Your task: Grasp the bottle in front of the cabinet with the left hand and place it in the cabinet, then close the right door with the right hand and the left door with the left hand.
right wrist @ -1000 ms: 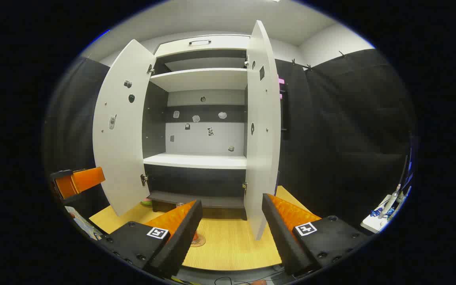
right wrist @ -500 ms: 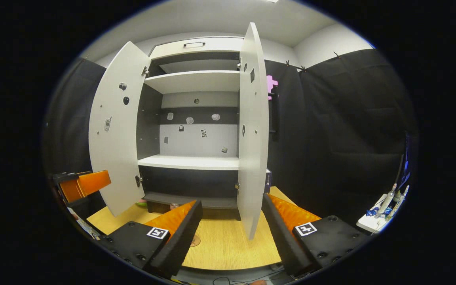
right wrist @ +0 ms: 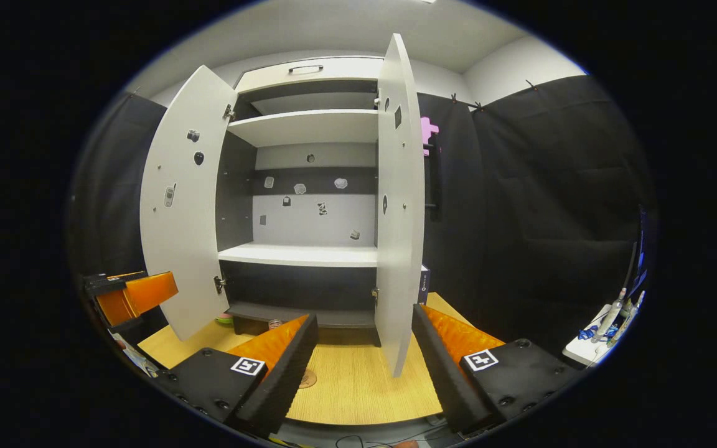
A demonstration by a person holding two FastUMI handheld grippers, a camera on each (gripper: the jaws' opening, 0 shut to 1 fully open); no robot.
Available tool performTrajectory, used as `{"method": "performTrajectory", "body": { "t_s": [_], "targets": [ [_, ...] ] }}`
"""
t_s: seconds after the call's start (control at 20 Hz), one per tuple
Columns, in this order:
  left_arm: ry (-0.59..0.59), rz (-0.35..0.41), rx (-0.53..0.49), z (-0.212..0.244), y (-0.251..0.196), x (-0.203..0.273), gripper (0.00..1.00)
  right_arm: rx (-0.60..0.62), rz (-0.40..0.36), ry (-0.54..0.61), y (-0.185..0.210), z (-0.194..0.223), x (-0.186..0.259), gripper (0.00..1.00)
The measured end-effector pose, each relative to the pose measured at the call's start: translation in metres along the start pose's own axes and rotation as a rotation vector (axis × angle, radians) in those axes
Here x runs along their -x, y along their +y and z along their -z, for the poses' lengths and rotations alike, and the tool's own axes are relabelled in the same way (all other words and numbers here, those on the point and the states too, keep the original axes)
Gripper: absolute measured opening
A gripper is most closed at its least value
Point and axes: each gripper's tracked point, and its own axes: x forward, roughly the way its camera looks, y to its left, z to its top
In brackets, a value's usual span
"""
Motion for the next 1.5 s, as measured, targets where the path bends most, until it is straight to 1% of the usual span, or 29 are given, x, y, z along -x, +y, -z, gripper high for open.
{"method": "performTrajectory", "body": {
  "t_s": [0.2, 0.65, 0.9, 1.1, 1.15, 1.4, 1.45, 1.5],
  "targets": [
    [0.026, 0.003, 0.008, 0.011, -0.003, -0.005, 0.95, 0.005, 0.006, -0.002, -0.006, -0.002, -0.003, 0.93],
    [0.118, 0.054, 0.016, 0.054, -0.033, -0.027, 0.95, -0.003, 0.021, 0.002, -0.023, -0.003, -0.007, 0.93],
    [0.19, 0.078, -0.028, 0.094, -0.049, -0.051, 0.95, -0.006, 0.045, 0.019, -0.041, 0.002, -0.01, 0.93],
    [0.261, 0.081, -0.018, 0.133, -0.052, -0.075, 0.95, -0.003, 0.063, 0.022, -0.057, 0.0, -0.012, 0.93],
    [0.278, 0.08, -0.013, 0.142, -0.051, -0.08, 0.95, 0.001, 0.069, 0.021, -0.062, -0.002, -0.013, 1.0],
    [0.365, 0.07, -0.025, 0.195, -0.045, -0.11, 0.96, 0.022, 0.094, 0.027, -0.079, -0.004, -0.015, 1.0],
    [0.384, 0.069, -0.028, 0.206, -0.045, -0.115, 0.96, 0.023, 0.098, 0.031, -0.082, -0.004, -0.016, 0.93],
    [0.406, 0.066, -0.022, 0.219, -0.044, -0.121, 0.95, 0.022, 0.101, 0.037, -0.085, -0.004, -0.017, 0.93]
  ]
}}
